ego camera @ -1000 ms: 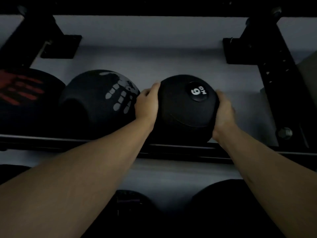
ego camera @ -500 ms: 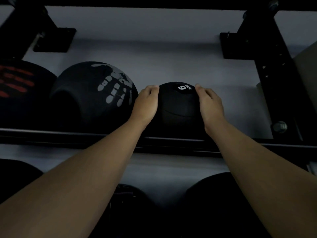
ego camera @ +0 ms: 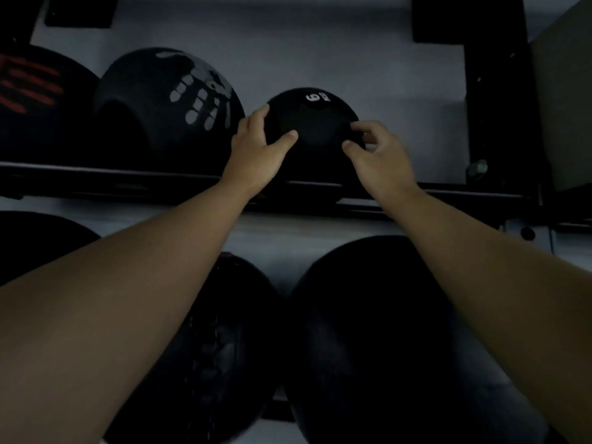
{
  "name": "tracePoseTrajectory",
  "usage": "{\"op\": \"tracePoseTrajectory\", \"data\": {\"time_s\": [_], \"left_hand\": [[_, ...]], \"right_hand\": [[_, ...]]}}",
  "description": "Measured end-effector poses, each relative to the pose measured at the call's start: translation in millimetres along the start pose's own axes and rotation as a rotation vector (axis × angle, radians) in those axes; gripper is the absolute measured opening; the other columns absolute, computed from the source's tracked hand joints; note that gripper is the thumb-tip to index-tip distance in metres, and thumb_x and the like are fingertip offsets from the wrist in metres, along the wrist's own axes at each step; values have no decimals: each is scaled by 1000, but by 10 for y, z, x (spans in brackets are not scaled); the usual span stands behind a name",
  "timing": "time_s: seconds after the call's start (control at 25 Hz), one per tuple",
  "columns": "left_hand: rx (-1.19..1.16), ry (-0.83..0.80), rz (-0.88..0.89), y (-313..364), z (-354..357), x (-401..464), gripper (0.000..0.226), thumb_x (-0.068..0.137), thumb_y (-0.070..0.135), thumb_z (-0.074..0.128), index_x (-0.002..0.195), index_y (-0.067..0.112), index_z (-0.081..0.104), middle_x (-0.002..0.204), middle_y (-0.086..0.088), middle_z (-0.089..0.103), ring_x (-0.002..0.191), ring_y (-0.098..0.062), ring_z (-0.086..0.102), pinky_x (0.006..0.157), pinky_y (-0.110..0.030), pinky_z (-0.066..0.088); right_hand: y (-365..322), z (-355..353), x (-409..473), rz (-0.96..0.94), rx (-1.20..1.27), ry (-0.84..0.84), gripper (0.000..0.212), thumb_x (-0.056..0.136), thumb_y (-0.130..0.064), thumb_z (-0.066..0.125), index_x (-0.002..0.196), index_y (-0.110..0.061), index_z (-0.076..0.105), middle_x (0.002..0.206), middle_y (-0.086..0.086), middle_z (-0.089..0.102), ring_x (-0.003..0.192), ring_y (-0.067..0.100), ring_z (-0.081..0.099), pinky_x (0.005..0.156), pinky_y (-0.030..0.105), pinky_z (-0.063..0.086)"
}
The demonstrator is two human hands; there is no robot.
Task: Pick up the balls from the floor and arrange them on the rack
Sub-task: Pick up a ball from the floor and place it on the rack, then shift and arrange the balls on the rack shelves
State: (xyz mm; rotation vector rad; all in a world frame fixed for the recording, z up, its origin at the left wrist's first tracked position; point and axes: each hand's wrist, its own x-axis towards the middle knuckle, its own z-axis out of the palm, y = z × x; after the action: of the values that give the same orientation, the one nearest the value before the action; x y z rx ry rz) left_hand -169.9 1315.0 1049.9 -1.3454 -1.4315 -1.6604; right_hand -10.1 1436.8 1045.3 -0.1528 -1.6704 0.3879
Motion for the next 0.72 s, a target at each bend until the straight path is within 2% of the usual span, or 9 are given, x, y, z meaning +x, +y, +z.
{"op": "tracePoseTrajectory", "data": {"time_s": [0.08,0.2,0.36,0.4,0.48,0.56,0.64,0.72], "left_hand": [[63,4,-3,67,50,-310,79,99,44,65,168,25,29,176,-7,24,162,-28,25,132,-51,25],[211,-33,27,195,163,-763,77,98,44,65,166,27,34,178,-8,22,163,-30,23,133,-54,19],[196,-228,49,455,419,-1223,62,100,44,65,157,25,50,171,-5,39,160,-28,28,131,-48,24],[184,-291,46,512,508,-1331,59,100,46,65,153,24,55,167,-4,44,158,-28,32,129,-48,27],[162,-416,23,568,676,-1561,57,99,54,61,150,28,58,163,1,49,153,-25,40,127,-49,32],[183,-501,-9,547,790,-1780,62,99,64,53,156,38,50,169,5,43,158,-23,34,130,-52,24],[250,-496,-2,497,842,-1900,66,102,68,44,162,44,37,177,8,29,165,-21,18,133,-57,9],[281,-470,12,481,849,-1946,65,103,69,39,163,46,32,178,10,24,166,-21,13,132,-60,4]], "right_hand": [[38,-178,-271,-39,-32,-53,37,100,-25,66,137,-22,66,136,3,64,126,12,58,108,27,47],[110,-467,-647,-99,-124,-47,32,100,-17,65,132,-19,70,132,0,68,122,8,57,106,21,43],[198,-838,-1019,-4,-254,-95,27,100,-22,65,127,-20,72,135,5,66,121,15,60,97,22,43],[258,-937,-1109,54,-305,-103,28,101,-26,64,128,-22,70,137,7,63,124,21,60,100,27,45],[407,-1132,-1306,220,-421,-118,38,101,-42,59,136,-27,64,144,11,56,135,36,54,112,46,46],[493,-1256,-1524,410,-469,-138,57,99,-67,47,146,-37,54,156,12,48,145,43,45,118,60,38],[526,-1259,-1680,503,-422,-138,69,96,-79,34,156,-44,41,166,13,39,151,47,37,122,64,32],[514,-1205,-1770,506,-407,-111,73,96,-80,29,161,-47,31,171,13,32,155,50,30,122,65,29]]}}
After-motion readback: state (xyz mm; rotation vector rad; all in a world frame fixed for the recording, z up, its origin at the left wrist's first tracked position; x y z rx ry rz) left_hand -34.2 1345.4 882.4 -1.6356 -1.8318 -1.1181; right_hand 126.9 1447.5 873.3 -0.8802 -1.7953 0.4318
